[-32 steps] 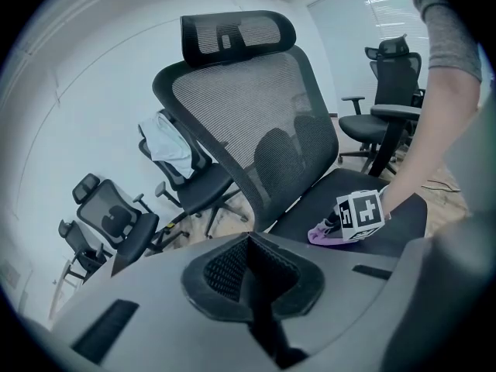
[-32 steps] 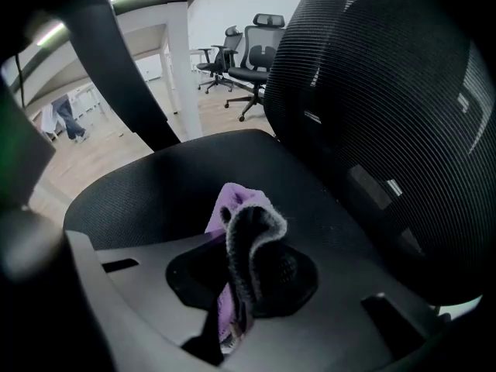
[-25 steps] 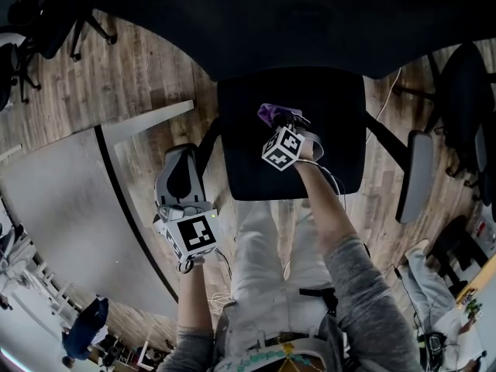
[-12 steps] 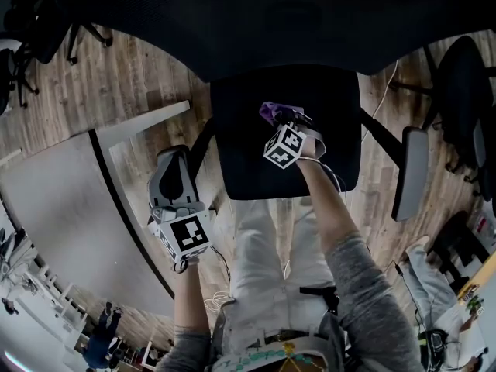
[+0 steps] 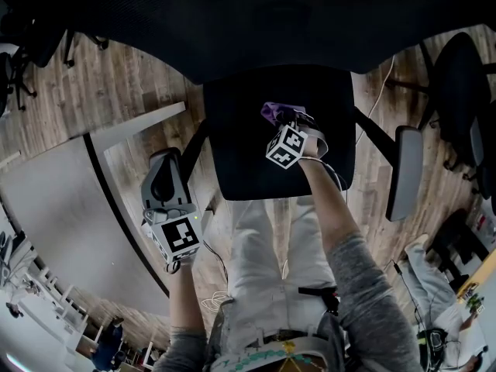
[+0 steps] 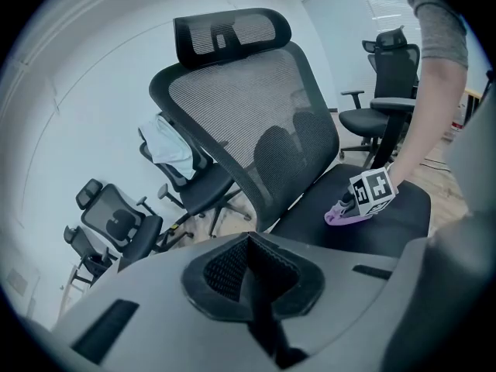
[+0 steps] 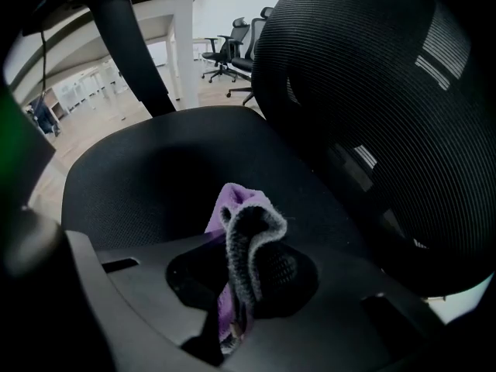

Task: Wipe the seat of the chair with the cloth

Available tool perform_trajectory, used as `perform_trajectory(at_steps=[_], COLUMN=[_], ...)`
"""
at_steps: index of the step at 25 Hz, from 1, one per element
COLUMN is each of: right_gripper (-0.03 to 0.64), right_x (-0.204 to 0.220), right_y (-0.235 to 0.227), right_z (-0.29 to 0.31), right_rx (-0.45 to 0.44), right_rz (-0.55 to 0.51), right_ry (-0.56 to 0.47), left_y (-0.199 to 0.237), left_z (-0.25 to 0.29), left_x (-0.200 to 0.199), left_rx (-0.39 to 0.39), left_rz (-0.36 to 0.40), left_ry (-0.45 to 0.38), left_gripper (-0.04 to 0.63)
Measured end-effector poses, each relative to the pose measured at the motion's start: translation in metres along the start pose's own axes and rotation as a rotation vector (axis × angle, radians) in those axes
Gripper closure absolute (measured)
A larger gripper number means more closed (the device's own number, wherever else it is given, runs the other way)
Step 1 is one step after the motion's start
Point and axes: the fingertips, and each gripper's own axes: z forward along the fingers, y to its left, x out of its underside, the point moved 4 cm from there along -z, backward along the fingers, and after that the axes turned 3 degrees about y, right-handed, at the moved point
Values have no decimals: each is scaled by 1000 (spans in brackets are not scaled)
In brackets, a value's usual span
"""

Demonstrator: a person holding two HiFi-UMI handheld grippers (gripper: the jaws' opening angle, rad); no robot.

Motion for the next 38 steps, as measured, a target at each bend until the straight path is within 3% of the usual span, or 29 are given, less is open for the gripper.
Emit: perform_trajectory(at_steps=[12,26,32,38], right_gripper=[565,565,565,565], right_x=[22,43,55,66], right_y=[-13,-23,-29,-34], right_z=[-2,-7,-10,-15], right_rx=[22,47,62,78], right_rz=[-9,68,54,29], right_ry=[11,22,38,50], left_y=[-2,0,-2,-1], left_z=[2,3,2,2], left_x=[-2,0,3,-2], left_rx=[-18,-22,-27,-36], left_rz=[24,28,27,41], left_ry=[5,6,30,4], left_gripper=[595,597,597,597])
